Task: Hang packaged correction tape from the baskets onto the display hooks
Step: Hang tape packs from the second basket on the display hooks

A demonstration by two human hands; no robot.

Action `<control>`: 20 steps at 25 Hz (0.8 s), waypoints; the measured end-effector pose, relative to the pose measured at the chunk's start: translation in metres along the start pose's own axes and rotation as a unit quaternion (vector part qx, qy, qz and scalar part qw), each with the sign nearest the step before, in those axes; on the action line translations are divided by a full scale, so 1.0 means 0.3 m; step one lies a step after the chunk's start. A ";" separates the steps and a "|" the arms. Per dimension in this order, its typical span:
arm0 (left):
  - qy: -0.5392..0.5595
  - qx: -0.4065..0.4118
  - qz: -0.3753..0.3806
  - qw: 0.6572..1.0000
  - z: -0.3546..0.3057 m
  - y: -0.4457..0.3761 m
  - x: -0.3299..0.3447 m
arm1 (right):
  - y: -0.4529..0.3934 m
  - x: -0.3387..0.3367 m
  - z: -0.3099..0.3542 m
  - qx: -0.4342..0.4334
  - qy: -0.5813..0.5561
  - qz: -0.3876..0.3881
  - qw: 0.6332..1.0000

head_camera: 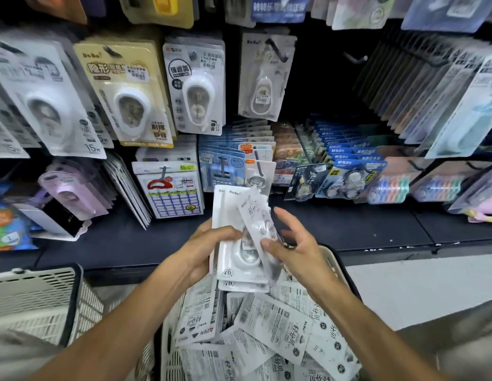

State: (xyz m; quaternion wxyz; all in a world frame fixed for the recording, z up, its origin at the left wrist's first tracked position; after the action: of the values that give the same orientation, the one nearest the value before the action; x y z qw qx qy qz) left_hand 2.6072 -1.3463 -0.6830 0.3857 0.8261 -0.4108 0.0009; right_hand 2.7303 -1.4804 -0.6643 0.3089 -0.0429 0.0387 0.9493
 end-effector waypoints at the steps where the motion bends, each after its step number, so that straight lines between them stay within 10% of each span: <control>1: 0.017 0.009 -0.003 1.000 -0.020 0.008 0.001 | 0.012 0.010 -0.005 0.036 -0.016 0.001 0.999; 4: -0.013 0.038 0.005 0.999 -0.089 0.046 0.046 | 0.032 0.025 0.002 0.099 -0.029 -0.012 0.995; 14: -0.109 0.262 -0.055 0.957 -0.546 0.349 0.086 | -0.120 -0.075 0.409 -0.069 -0.256 -0.042 0.963; 20: -0.071 0.342 -0.097 0.932 -0.737 0.462 0.016 | -0.178 -0.118 0.558 -0.113 -0.107 -0.140 0.978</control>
State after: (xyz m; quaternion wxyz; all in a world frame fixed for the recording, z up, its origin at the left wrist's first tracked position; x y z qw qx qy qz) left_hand 2.5860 -1.2592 -0.4378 0.0476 0.9418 -0.3297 0.0452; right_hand 2.7806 -1.4412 -0.4967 0.4339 0.0191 -0.1086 0.8942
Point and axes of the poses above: each hand's wrist, its own y-axis away from the middle knuckle, its own x-axis out of the palm, z = x × y, the point moved 10 cm from there along -y, towards the middle knuckle, and after that the axes turned 12 degrees about -x, right-handed, at the moved point
